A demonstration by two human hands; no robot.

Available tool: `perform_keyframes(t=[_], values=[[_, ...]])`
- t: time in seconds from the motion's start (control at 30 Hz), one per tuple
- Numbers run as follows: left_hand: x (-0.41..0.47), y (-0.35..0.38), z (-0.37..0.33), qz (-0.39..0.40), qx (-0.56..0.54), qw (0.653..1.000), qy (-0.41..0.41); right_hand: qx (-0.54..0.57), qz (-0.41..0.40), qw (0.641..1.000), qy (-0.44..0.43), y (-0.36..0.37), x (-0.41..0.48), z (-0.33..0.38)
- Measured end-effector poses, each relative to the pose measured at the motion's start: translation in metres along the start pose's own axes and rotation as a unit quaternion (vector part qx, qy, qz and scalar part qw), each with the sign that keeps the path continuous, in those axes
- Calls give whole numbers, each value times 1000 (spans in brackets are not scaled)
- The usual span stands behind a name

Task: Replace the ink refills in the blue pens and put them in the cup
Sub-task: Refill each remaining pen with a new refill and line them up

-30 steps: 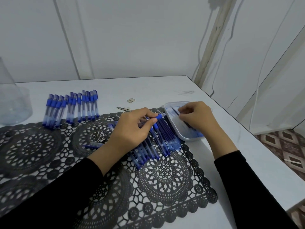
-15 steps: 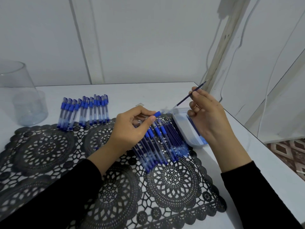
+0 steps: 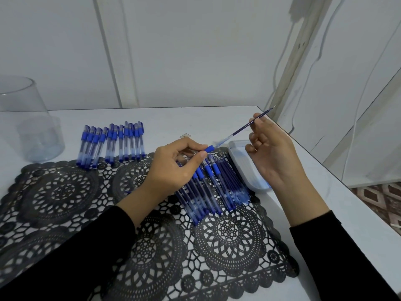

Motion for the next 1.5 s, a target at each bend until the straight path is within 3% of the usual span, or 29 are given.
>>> perform_keyframes(t=[0.7, 0.97, 1.23, 1.5], values=[[0, 0, 0, 0, -20, 999, 26, 27, -24, 998, 46, -3, 1, -5], [-1, 0, 0, -5, -24, 999, 21, 16, -32, 999, 26, -4, 2, -5], [0, -2, 1, -62, 23, 997, 41, -85, 22, 993, -82, 6, -6, -1], [-4, -10, -2, -70, 32, 996, 50, -152, 117, 979, -68, 19, -18, -30]])
Point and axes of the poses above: each hand's wrist, its own x-axis towards the middle knuckle, its own y-axis out of the palm, z = x × y, the point moved 2 cm from there along x, towards the middle knuckle, and after that the axes turned 13 degrees about x, right-handed, at the moved point
